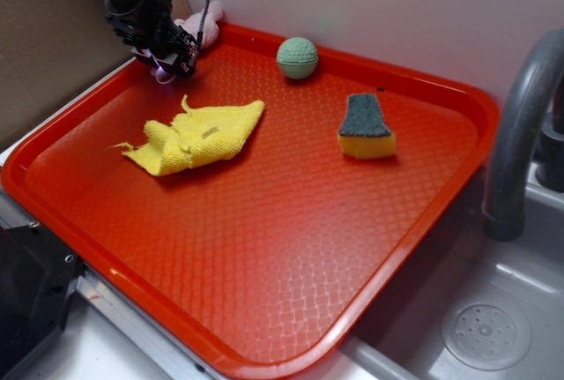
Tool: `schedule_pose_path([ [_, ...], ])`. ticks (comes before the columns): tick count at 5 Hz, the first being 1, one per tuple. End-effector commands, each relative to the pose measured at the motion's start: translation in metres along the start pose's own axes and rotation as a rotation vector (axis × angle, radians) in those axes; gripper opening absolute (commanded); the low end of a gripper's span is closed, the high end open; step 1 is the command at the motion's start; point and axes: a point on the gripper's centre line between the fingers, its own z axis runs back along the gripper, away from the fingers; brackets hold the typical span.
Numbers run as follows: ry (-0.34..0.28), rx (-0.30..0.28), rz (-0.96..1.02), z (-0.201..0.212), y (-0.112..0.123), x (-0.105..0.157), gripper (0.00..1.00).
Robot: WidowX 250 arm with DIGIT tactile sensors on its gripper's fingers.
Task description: Grab the pink bunny.
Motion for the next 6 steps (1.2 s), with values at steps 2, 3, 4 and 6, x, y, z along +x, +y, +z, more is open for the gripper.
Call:
schedule_pose_path([
  [2,-0.031,0.009,-0.016,0.010,0.005,0.008,0.00],
  [3,-0.029,0.005,-0.018,0.012,0.005,0.007,0.00],
  [4,0.011,-0.026,-0.027,0.026,0.007,0.000,0.00],
  [6,0.014,-0.130,-0.062,0.112,0.005,-0.020,0.00],
])
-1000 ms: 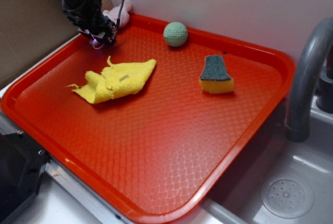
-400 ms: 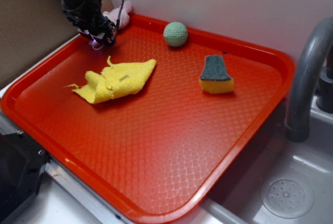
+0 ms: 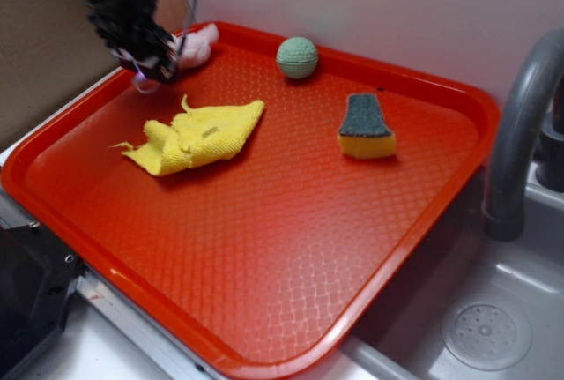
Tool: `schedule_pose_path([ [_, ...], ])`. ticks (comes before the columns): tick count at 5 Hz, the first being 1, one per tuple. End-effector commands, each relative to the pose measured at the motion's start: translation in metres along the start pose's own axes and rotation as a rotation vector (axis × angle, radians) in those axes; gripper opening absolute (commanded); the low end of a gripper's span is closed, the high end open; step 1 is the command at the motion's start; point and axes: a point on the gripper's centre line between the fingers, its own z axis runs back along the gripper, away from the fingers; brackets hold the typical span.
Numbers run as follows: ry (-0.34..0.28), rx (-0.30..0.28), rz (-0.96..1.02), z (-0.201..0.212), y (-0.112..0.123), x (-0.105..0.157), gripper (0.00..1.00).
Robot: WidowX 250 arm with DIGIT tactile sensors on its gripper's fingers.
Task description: Grab the pink bunny.
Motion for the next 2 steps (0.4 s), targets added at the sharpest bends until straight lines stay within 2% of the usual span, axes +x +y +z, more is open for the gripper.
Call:
schedule_pose_path([
  [1,-0.081,-0.050,-0.020,0.094,-0.012,-0.012,0.00],
  [2,-0.077,-0.066,-0.014,0.116,-0.019,-0.010,0.00],
])
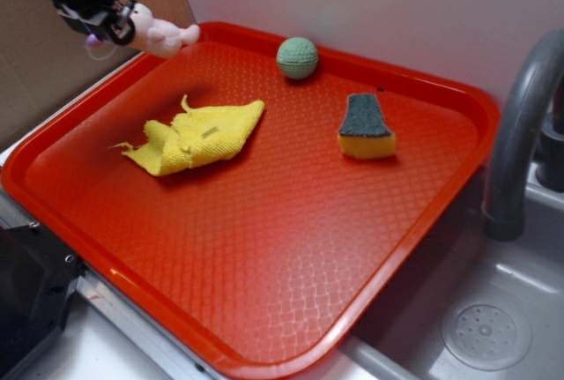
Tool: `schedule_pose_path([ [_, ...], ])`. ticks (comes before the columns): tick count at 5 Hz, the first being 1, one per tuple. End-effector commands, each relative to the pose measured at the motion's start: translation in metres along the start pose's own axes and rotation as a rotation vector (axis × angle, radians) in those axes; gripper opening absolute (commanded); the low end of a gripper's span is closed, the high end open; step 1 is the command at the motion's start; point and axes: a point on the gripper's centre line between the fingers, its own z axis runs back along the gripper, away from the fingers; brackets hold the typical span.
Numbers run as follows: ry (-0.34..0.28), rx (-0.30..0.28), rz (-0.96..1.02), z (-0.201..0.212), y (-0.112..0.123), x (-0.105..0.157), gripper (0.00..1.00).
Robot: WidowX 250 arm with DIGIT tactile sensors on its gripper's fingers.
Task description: Grab the pink bunny.
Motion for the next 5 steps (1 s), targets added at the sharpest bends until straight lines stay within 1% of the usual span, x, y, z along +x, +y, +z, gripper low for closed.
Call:
schedule_pose_path([
  [1,-0.012,-0.046,0.007,0.054,-0.007,0.018,0.00],
  [2,-0.003,-0.039,-0.020,0.070,-0.027,0.019,0.00],
  [3,0.019,-0.069,-0.048,0.081,-0.046,0.021,0.00],
  [4,0.059,-0.094,-0.029,0.091,-0.065,0.019,0.00],
  [5,0.081,-0.109,-0.034,0.092,-0.065,0.018,0.00],
])
